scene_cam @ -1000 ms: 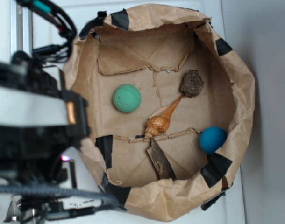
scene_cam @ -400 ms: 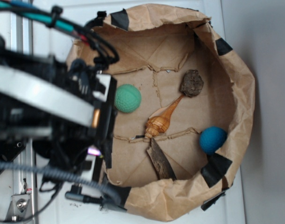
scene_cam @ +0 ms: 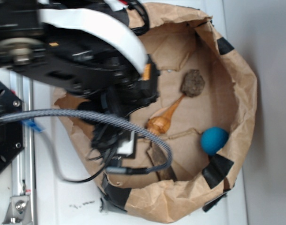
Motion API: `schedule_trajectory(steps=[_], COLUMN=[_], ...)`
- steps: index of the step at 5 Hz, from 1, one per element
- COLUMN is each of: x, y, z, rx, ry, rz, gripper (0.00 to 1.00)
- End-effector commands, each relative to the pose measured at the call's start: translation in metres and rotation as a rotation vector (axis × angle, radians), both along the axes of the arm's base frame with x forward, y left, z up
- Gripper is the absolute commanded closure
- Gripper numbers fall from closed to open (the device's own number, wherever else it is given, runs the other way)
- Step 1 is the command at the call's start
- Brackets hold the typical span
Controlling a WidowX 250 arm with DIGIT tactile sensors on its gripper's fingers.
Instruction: Grab the blue ball.
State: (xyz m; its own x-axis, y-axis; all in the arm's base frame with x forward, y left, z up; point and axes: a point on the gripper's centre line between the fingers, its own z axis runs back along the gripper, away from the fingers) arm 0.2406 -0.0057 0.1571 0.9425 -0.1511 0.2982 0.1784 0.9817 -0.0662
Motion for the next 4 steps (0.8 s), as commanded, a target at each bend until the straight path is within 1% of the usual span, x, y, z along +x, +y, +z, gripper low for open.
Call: schedule_trajectory(steps=[1,2,3,4], x=[0.032,0.039,0.054,0.073], y=[-0.006,-0.011,-0.023,-0.026], z=[-0.03,-0.044,-0.059,-0.074], rx=[0.072,0.061,0.029,0.05], ry=[-0.017,-0.022,-0.041,-0.069], rz=[-0.046,-0.068,-0.112,-0.111], gripper=[0.0,0.0,0.0,0.0])
